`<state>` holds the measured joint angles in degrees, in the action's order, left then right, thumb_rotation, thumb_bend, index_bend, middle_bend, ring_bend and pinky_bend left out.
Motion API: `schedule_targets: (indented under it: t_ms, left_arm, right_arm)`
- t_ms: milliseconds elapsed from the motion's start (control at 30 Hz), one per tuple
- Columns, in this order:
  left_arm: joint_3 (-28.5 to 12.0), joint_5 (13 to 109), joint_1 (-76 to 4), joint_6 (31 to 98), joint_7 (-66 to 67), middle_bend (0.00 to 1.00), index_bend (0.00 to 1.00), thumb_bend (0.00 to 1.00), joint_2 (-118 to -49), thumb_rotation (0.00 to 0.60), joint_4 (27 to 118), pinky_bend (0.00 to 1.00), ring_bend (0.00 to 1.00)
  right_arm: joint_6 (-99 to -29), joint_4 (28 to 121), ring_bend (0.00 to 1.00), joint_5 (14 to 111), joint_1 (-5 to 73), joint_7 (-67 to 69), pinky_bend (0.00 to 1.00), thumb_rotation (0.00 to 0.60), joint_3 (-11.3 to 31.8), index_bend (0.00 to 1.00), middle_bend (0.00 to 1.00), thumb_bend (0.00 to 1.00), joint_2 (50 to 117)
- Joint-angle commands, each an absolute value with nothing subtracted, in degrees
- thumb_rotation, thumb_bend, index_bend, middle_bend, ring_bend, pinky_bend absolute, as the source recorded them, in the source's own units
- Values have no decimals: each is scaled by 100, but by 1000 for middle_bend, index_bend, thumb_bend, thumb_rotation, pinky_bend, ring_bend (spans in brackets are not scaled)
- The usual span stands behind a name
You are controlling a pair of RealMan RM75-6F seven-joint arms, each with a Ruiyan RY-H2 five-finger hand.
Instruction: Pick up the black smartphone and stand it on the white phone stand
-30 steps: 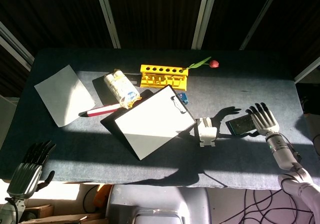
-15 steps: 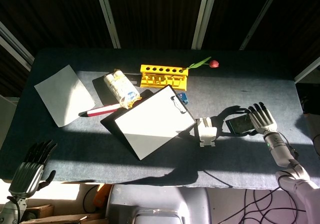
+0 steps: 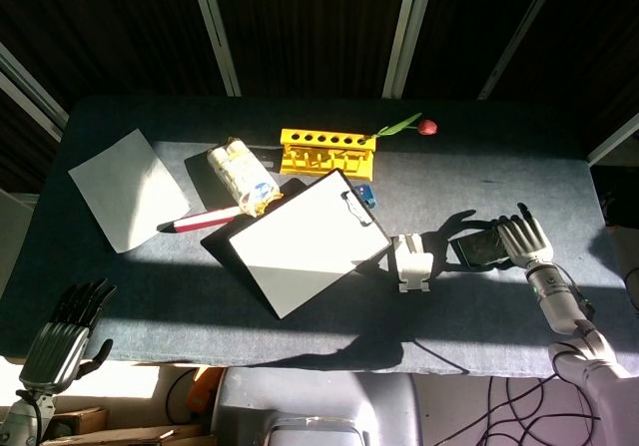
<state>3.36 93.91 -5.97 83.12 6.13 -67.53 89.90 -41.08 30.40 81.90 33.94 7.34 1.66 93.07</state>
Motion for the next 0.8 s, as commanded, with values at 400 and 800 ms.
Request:
schedule_targets:
  t_ms: [400,800]
  left_arm:
    - [342,9401,-604,8321,588,0,0,367,-6741,600,8992,0,0]
    - [364,9474,-591,8391,537,0,0,367,-6724,600,8987,0,0]
  right_arm:
    - [-4728,2467,526,8410,3296,864,120,600,109,823,614,349,9677]
    - [-5707,2969,574,8573,3293,173,156,600,201,876,659,354,9233]
